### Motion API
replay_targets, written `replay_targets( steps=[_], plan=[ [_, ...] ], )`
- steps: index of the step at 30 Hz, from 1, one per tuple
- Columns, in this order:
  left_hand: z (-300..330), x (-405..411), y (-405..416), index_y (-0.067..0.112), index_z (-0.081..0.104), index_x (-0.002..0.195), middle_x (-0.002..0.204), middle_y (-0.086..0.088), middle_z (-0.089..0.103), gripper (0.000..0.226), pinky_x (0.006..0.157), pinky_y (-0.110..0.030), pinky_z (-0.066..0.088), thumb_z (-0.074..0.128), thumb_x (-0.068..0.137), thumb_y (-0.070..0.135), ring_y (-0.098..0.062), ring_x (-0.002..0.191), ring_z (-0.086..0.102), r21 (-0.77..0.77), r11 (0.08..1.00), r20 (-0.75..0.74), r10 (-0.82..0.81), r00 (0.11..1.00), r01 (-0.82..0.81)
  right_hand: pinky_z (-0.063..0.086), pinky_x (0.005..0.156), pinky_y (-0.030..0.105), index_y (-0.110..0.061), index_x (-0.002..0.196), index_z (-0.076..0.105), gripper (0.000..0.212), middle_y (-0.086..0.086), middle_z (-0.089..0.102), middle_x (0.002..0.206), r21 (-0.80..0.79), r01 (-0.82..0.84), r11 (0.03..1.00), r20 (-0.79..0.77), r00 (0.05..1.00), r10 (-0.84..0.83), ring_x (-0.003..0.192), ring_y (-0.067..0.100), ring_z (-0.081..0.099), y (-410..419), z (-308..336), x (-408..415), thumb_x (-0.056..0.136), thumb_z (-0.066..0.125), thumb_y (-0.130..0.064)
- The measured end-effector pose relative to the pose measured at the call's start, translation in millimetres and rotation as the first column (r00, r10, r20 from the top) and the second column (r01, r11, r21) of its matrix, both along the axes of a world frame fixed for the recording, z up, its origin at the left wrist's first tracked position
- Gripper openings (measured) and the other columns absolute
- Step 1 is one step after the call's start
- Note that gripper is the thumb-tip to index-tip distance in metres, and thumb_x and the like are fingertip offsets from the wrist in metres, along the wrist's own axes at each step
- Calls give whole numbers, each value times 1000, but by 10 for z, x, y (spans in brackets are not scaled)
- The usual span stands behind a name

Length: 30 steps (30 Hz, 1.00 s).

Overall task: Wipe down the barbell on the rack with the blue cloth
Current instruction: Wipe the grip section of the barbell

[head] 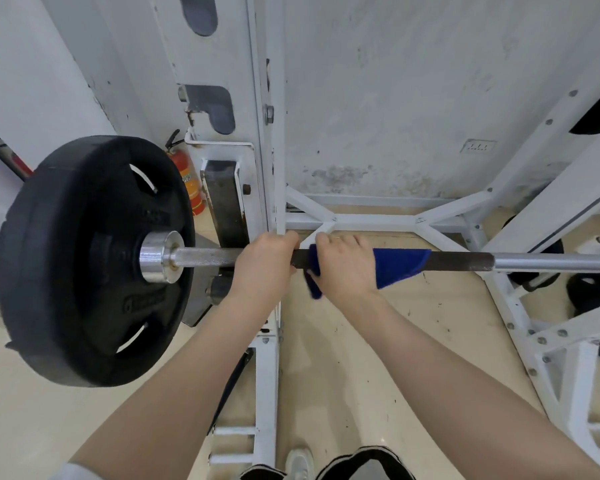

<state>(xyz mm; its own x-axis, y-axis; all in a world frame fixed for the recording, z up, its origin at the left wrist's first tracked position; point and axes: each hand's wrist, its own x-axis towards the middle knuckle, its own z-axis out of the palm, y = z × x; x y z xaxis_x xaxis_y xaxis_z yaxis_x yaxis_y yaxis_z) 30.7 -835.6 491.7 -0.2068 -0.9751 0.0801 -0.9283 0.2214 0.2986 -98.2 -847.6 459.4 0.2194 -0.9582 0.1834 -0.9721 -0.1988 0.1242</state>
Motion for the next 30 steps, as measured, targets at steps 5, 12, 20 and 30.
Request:
replay_targets(
  steps=[5,12,20,30],
  plan=[
    [9,-5,29,11,54,104,92,-10,58,19,68,-38,49,60,85,12,-24,80,53,5,1000,-34,21,999,-21,34,81,32,-13,79,55,19,2,63,70,-86,-60,994,-47,997,56,71,26,61,27,13,-458,64,65,-9],
    [-23,-35,53,11,56,105,92,-9,60,18,62,-34,45,57,87,9,-24,83,53,-30,999,-25,43,999,-44,41,75,32,-13,77,56,20,2,64,68,-66,55,996,-30,998,-57,69,25,60,53,-11,-382,63,70,-13],
    [9,-41,76,9,57,99,89,-7,60,16,67,-37,48,60,84,6,-22,82,51,-41,998,-122,47,991,-52,33,73,31,-16,71,56,31,-3,59,63,-166,-47,985,-96,995,31,61,24,59,76,-14,-929,50,78,-15],
    [-34,-135,129,10,54,111,105,-7,61,26,70,-34,44,57,86,13,-24,97,53,-86,995,-8,58,998,-59,46,73,30,-16,80,60,23,-2,66,70,-153,-140,978,-8,990,140,65,21,62,56,-70,-301,63,74,-19]
  ],
)
